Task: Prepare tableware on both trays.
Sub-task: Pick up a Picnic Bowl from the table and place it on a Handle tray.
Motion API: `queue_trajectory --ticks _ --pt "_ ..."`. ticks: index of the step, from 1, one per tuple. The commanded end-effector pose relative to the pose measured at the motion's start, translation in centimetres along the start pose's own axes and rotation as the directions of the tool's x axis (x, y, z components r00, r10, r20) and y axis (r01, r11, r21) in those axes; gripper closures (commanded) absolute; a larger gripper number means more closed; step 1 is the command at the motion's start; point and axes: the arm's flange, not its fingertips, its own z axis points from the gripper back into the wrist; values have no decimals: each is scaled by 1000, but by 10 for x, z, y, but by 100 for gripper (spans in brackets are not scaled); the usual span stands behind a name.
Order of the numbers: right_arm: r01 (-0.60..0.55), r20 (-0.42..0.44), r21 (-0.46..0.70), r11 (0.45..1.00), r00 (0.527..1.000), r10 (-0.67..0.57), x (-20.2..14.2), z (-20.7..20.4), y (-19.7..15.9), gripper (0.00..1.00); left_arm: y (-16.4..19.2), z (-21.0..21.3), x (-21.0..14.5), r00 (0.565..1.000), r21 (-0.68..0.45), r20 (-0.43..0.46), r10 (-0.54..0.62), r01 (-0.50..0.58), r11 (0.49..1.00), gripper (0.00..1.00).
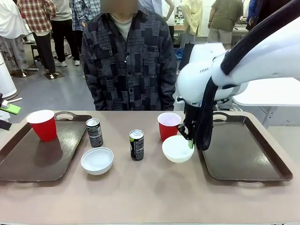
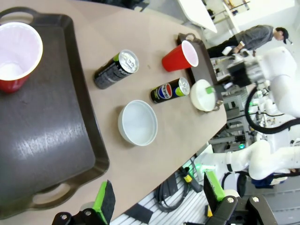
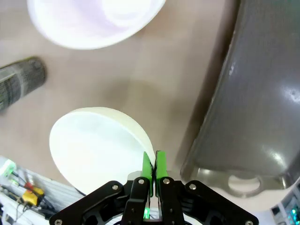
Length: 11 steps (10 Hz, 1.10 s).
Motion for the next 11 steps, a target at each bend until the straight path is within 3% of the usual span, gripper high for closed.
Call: queue_trajectory --ticks 1,3,4,5,7,11 --pt "-35 42 10 999 999 34 -30 44 3 100 -1 -1 1 1000 -19 2 3 -3 1000 0" --pt "-38 21 11 999 999 38 -30 59 6 100 -1 -1 1 1000 -19 2 3 -3 1000 0" --pt "131 -54 63 989 990 -127 -23 54 13 100 -1 -1 1 1000 -19 2 3 -3 1000 0" --pt "-34 52 -10 999 998 34 -38 67 9 100 -1 -1 1 1000 -19 2 3 -3 1000 0" --pt "17 16 8 1000 1000 -17 -37 63 8 96 -1 -1 1 1000 -19 2 3 -3 1000 0" --pt "59 35 39 998 998 -60 -49 74 -79 96 -1 -1 1 1000 -19 2 3 -3 1000 0"
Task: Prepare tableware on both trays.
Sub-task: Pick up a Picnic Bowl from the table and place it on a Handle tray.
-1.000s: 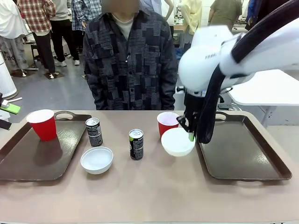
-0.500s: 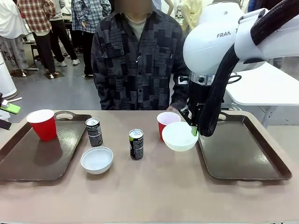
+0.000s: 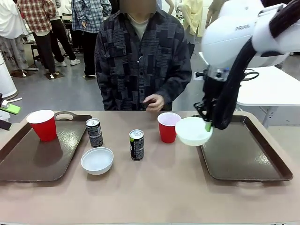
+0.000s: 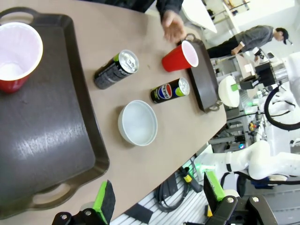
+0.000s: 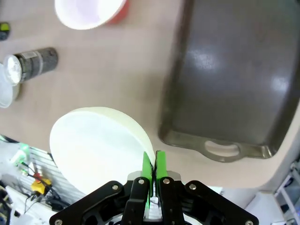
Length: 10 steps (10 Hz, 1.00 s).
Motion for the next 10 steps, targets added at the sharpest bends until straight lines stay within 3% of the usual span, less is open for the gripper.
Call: queue_trajectory --ticks 1,3,7,8,9,10 --pt "6 8 -15 1000 1000 -6 -9 -2 -44 96 -1 -1 1 1000 -19 1 3 -3 1000 0" --pt "79 8 -11 997 997 -79 -11 -5 -89 96 -1 -1 1 1000 -19 1 3 -3 1000 0" --pt "128 27 30 991 991 -129 -22 -6 -140 96 -1 -1 1 1000 -19 1 3 -3 1000 0" --pt "252 40 12 968 967 -252 -24 -6 -136 96 -1 -1 1 1000 -19 1 3 -3 1000 0" --pt "140 -1 18 990 990 -140 -15 -4 -136 96 -1 -1 1 1000 -19 1 3 -3 1000 0" --pt "140 -1 18 990 990 -140 -15 -4 -136 96 -1 -1 1 1000 -19 1 3 -3 1000 0"
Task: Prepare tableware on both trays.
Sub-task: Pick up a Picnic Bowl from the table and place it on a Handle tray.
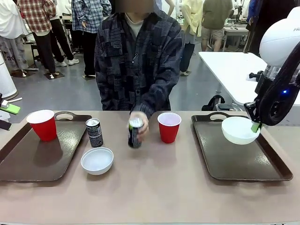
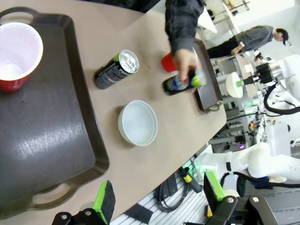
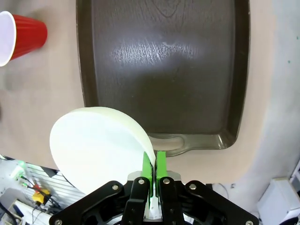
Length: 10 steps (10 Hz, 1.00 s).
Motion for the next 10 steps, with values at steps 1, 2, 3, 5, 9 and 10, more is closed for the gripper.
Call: queue_trajectory --ticks 1,2,3,5,9,10 --pt "-27 -7 0 1000 1000 27 1 -2 4 96 -1 -1 1 1000 -18 1 2 -2 1000 0" --pt "0 0 0 1000 1000 0 0 0 0 96 -1 -1 1 1000 -18 1 2 -2 1000 0" --pt "-45 15 18 999 999 45 13 -11 -5 96 -1 -1 1 1000 -18 1 2 -2 1000 0" --pt "-70 29 15 997 997 69 21 -30 -15 96 -1 -1 1 1000 -18 1 2 -2 1000 0" --pt "-275 -2 -70 959 961 276 -92 -18 26 96 -1 -1 1 1000 -18 1 2 -2 1000 0" --pt "-228 -17 -96 969 974 227 -110 -11 22 96 -1 -1 1 1000 -18 1 2 -2 1000 0"
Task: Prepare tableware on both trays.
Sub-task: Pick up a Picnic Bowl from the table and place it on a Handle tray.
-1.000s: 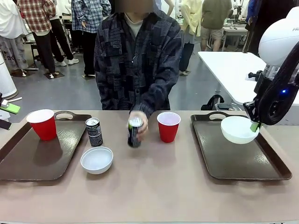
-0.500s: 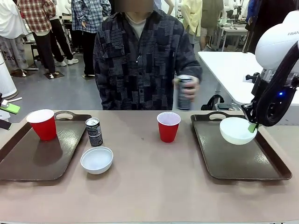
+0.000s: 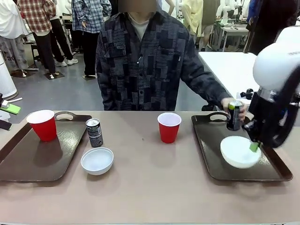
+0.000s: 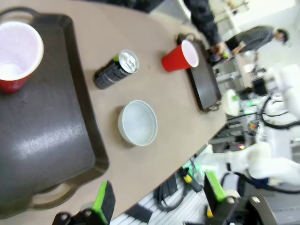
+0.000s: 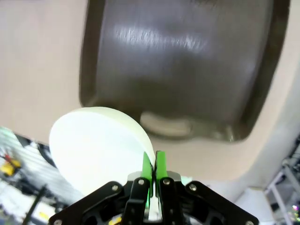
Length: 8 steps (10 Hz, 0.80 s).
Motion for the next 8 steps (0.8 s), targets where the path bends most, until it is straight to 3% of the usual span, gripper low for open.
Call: queue_trajectory --ticks 1,8 --pt "32 22 -34 999 999 -31 -36 21 5 96 -1 -1 1 1000 -18 2 2 -2 1000 0" --pt "54 -42 37 998 998 -52 -12 8 -7 96 -1 -1 1 1000 -18 2 2 -2 1000 0"
